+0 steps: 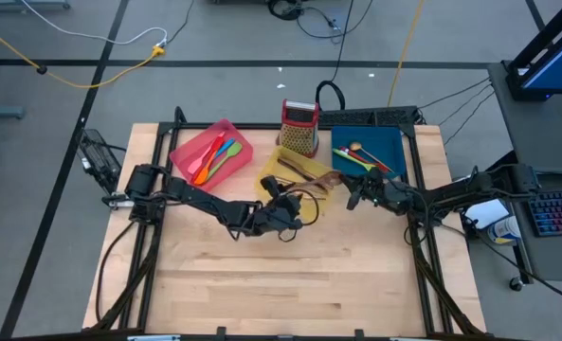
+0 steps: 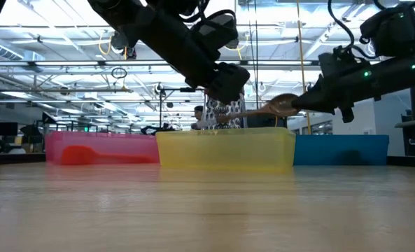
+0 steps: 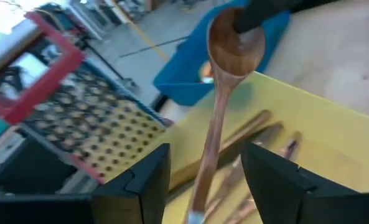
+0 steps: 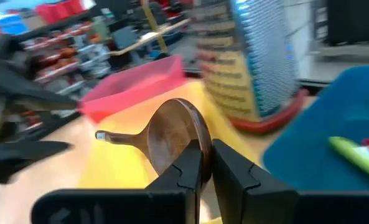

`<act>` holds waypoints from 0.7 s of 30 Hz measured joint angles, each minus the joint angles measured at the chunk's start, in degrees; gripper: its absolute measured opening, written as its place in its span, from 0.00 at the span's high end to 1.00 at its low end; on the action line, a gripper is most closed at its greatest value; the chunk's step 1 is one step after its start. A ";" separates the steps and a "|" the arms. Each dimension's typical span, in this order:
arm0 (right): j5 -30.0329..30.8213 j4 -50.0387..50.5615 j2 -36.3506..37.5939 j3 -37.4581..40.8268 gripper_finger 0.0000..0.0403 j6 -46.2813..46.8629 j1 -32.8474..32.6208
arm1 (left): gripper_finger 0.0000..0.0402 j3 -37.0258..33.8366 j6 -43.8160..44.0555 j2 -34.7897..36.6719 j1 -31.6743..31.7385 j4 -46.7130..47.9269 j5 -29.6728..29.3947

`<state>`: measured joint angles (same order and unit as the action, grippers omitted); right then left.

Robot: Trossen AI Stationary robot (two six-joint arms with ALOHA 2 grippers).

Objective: Pick & Place Kitchen Items
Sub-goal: Put the brown serving spoon into the blue bin

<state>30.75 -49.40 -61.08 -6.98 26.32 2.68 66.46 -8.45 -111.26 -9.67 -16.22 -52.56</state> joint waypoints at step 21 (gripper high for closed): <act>8.34 27.28 23.79 0.04 0.96 -4.52 6.48 | 0.50 0.00 11.28 0.07 -6.51 17.85 -4.08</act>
<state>39.09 -22.12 -37.29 -6.94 21.80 9.17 66.46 2.83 -111.20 -16.19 1.63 -56.64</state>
